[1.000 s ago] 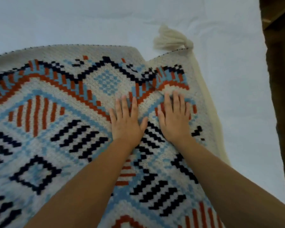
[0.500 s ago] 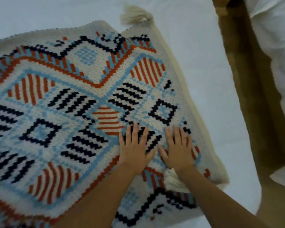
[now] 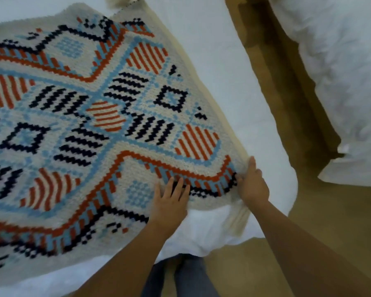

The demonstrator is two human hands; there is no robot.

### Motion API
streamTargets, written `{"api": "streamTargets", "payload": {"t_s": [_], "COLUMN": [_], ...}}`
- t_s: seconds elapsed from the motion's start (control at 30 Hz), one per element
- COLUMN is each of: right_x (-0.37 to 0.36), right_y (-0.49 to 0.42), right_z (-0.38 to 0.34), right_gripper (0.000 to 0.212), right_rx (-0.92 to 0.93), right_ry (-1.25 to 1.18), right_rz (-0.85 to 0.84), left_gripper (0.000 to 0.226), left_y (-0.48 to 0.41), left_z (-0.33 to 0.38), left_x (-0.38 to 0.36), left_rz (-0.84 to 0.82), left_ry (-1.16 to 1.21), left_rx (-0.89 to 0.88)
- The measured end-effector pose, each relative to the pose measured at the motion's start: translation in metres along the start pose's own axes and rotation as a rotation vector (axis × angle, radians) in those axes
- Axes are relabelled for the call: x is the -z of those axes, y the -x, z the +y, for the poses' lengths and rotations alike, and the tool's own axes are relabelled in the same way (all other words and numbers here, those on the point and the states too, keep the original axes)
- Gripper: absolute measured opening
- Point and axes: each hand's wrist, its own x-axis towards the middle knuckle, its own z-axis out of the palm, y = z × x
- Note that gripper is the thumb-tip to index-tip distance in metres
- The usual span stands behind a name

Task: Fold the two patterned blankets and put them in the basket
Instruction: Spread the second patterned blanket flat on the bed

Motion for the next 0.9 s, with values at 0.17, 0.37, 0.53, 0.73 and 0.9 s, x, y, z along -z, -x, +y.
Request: {"api": "streamTargets", "payload": {"t_s": [0.17,0.37,0.53,0.73,0.9], "right_x": [0.024,0.026,-0.001,-0.050,-0.098], "right_y": [-0.009,0.002,0.049,0.135,0.214], "right_z": [0.021,0.019,-0.046,-0.128,-0.196], "right_gripper": [0.022,0.047,0.055,0.056,0.055], "right_rx": [0.155,0.186,0.589,0.772,0.913], "right_ry": [0.107,0.297,0.414,0.443,0.463], "right_rz": [0.087,0.093,0.101,-0.033,-0.111], "left_gripper": [0.058,0.061,0.060,0.059,0.057], "left_y": [0.001,0.020,0.062,0.138,0.215], "left_z": [0.020,0.047,0.014,-0.067,-0.146], "left_x": [0.000,-0.011,-0.007,-0.018,-0.057], "left_rz": [0.084,0.105,0.242,0.342,0.405], "left_ry": [0.087,0.283,0.503,0.612,0.695], "left_rx": [0.017,0.094,0.294,0.578,0.747]}}
